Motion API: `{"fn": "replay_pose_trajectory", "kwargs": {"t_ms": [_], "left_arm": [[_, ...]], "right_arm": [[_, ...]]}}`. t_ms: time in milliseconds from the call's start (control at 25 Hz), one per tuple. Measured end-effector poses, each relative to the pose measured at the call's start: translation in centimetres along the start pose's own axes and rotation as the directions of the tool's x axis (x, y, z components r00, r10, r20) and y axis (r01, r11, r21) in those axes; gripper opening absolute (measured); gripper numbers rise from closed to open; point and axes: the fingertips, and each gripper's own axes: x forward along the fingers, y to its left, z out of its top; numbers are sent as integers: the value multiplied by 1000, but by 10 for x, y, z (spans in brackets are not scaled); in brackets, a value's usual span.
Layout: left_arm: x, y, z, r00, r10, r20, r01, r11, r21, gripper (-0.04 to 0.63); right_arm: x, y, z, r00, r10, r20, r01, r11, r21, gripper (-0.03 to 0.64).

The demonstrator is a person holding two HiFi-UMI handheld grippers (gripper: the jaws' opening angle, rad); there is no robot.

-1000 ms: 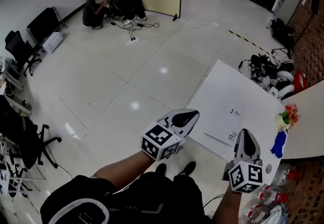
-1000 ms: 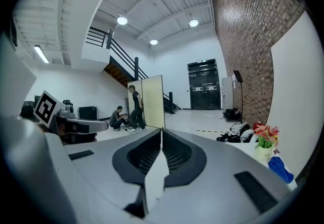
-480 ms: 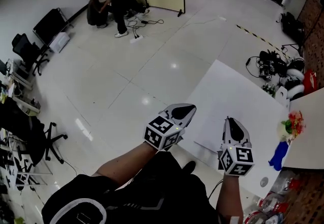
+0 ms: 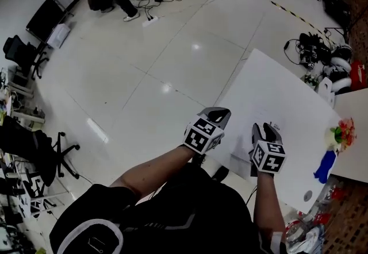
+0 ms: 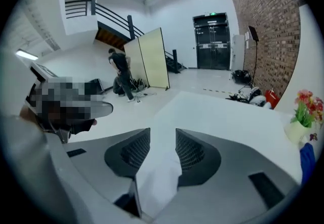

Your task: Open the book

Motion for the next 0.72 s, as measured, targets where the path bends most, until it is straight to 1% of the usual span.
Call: {"fn": "replay_pose_trajectory", "kwargs": {"t_ms": [80,160,240,360,480,600,720], "left_arm": [[12,11,-17,999,-4,-47,4,1000,2,-5],[23,20,-36,995,-11,-103,10,1000,-16,-5],[31,23,-55,987,-32,-155,27,999,-32,-5],[38,26,-70,982,-62,-176,56,998,-40,-5],[45,28,-81,975,-89,-204,84,996,-36,-5],[49,30,-89,966,-121,-230,121,993,-15,-5],[51,36,-87,964,-137,-226,138,990,-11,-5]], "right_arm": [[21,3,-22,996,-17,-85,19,1000,17,136],[37,4,-43,986,-39,-159,45,999,31,137],[50,5,-62,972,-79,-221,88,995,35,137],[70,7,-84,944,-156,-291,171,985,28,137],[82,5,-98,910,-229,-347,255,966,32,137],[88,6,-106,877,-289,-383,326,945,34,137],[91,3,-106,847,-349,-402,390,921,22,135]]}}
